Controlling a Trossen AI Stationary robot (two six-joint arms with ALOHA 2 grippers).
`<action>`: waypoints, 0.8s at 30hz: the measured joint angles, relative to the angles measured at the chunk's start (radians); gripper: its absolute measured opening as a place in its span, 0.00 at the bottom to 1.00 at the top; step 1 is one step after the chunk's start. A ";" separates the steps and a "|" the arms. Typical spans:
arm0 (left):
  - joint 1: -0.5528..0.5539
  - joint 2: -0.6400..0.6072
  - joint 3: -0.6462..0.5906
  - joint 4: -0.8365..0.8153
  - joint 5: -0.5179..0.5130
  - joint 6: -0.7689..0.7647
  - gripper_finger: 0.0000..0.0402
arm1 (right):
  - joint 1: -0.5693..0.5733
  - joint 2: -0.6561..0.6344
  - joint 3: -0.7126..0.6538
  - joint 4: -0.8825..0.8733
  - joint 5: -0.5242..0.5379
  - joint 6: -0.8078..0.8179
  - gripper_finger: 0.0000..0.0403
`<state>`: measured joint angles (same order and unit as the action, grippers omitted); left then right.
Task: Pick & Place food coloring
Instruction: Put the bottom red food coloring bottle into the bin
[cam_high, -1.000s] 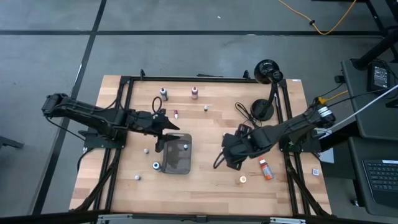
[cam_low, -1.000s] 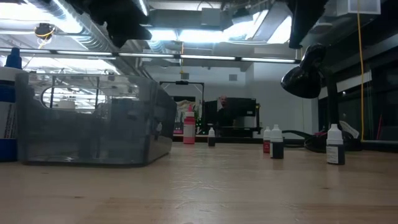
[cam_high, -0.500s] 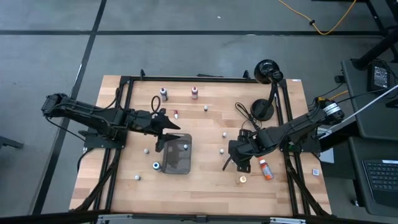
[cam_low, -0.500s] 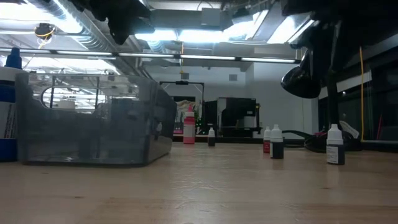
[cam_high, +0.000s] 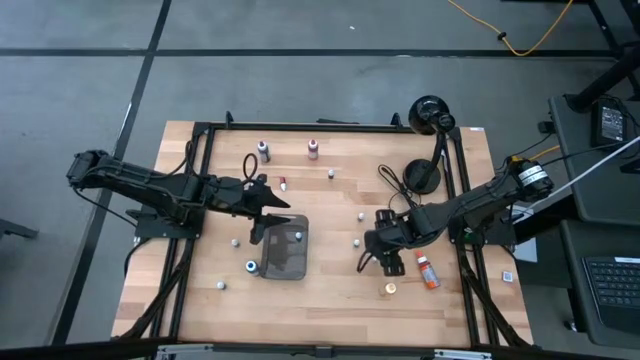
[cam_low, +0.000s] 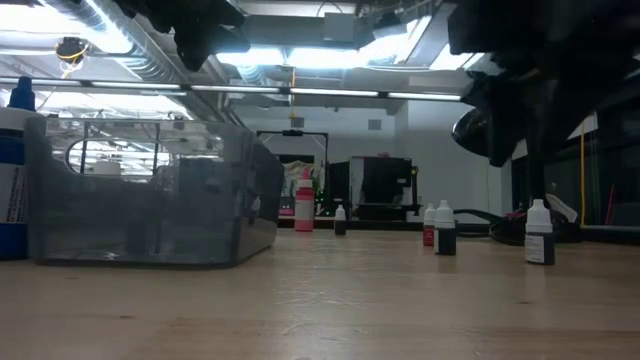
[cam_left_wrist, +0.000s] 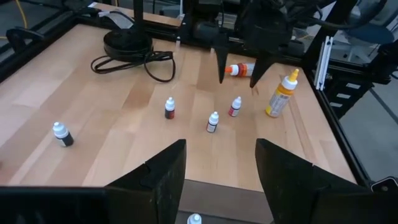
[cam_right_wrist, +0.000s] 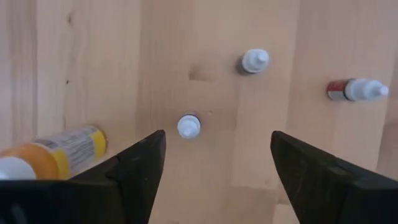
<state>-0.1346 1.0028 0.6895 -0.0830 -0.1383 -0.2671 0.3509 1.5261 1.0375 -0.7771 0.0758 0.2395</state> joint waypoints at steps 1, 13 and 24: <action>0.000 0.000 0.000 0.000 0.000 0.000 0.47 | -0.006 0.000 -0.003 0.004 -0.002 -0.026 0.72; 0.000 0.000 0.000 0.001 -0.002 -0.001 0.46 | -0.035 0.000 -0.075 0.064 -0.074 -0.220 0.72; 0.000 0.000 0.000 0.001 -0.043 -0.008 0.46 | -0.035 0.000 -0.080 0.088 -0.097 -0.247 0.72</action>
<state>-0.1346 1.0031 0.6895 -0.0818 -0.1809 -0.2749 0.3161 1.5261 0.9579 -0.6889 -0.0212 -0.0078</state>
